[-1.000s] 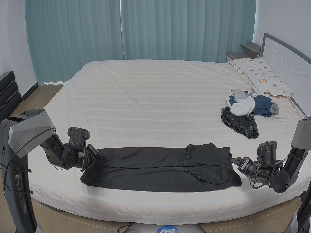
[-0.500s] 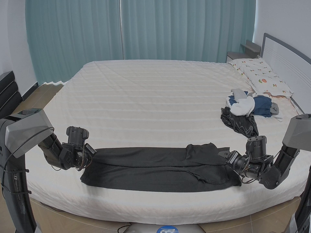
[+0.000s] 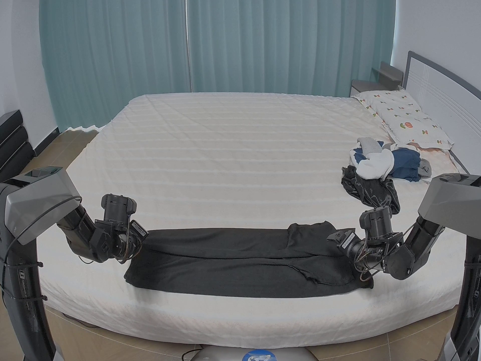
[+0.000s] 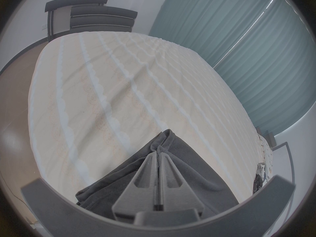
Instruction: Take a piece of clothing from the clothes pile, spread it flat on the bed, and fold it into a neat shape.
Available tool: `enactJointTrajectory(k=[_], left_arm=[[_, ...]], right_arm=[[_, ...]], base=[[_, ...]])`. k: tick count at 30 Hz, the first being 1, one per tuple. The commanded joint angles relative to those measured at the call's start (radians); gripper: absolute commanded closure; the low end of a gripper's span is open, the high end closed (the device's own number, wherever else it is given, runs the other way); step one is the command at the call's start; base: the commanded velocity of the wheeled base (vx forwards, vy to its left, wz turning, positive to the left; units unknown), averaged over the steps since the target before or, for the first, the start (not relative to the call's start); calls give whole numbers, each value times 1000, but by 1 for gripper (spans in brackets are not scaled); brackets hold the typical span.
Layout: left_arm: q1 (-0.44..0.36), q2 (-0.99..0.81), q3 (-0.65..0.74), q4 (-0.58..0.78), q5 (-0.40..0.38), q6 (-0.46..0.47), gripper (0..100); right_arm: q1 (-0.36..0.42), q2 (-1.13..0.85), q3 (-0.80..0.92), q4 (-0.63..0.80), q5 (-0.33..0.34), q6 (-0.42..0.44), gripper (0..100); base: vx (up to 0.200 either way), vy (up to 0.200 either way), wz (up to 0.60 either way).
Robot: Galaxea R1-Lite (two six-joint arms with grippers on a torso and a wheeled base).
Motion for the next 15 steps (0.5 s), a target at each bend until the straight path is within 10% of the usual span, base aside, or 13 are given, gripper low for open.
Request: enactJointTrajectory(k=[1, 8, 9, 15], left_arm=[[0, -2, 0, -1, 0, 0, 100], [0, 0, 0, -1, 0, 0, 100], [2, 0, 0, -1, 0, 0, 100], [3, 1, 0, -1, 0, 1, 100]], right_arm=[[0, 43, -31, -1, 0, 2, 0], [-3, 94, -88, 1, -13, 5, 0], [-3, 98, -94, 1, -14, 5, 100], [-9, 85, -102, 1, -20, 2, 100]], base=[[0, 0, 0], [0, 0, 0], [0, 0, 0], [0, 0, 0]])
